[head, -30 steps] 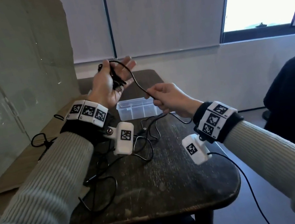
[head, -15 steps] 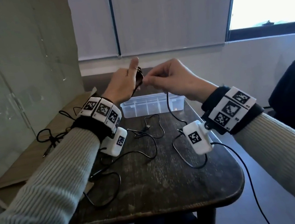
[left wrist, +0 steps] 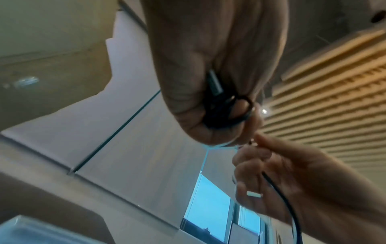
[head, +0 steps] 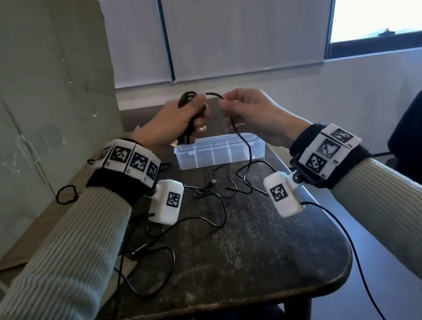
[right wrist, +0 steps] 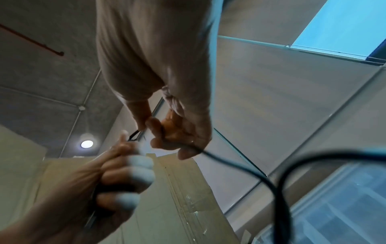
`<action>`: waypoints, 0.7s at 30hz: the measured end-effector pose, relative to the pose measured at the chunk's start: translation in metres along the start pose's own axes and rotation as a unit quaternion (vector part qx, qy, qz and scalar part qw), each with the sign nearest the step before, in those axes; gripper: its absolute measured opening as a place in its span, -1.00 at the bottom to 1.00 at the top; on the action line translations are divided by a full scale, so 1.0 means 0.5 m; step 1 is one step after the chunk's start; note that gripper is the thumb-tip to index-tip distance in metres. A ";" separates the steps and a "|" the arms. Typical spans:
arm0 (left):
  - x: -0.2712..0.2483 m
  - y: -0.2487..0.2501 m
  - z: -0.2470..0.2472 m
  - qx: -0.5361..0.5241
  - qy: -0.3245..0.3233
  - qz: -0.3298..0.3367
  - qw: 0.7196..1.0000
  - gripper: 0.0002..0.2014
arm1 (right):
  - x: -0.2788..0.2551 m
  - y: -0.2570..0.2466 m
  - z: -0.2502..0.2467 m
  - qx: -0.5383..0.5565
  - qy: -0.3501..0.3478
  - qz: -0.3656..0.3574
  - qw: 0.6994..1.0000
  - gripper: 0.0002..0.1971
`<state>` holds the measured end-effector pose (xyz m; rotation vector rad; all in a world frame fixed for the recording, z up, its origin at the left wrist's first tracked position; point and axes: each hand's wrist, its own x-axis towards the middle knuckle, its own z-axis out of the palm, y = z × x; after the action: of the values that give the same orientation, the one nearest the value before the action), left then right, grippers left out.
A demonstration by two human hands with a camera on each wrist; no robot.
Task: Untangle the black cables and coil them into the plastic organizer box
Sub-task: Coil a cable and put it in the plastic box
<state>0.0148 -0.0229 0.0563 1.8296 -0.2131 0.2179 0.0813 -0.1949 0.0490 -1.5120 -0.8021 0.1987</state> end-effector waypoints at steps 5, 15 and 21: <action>0.016 -0.004 -0.006 -0.240 0.134 0.020 0.961 -0.62 | -0.010 0.038 0.014 -0.201 -0.022 -0.005 0.979 -0.80; 0.035 0.041 -0.023 -0.418 0.210 0.013 0.884 -0.60 | -0.049 0.067 0.033 -0.249 -0.150 -0.022 0.957 -0.86; 0.038 0.028 -0.117 -0.213 0.411 0.085 0.882 -0.62 | -0.071 0.075 -0.024 -0.242 -0.141 0.011 0.960 -0.80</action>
<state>0.0273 0.0291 0.0899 1.1510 0.1721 0.9664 0.0753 -0.2216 0.0035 -1.9823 -1.1183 0.2509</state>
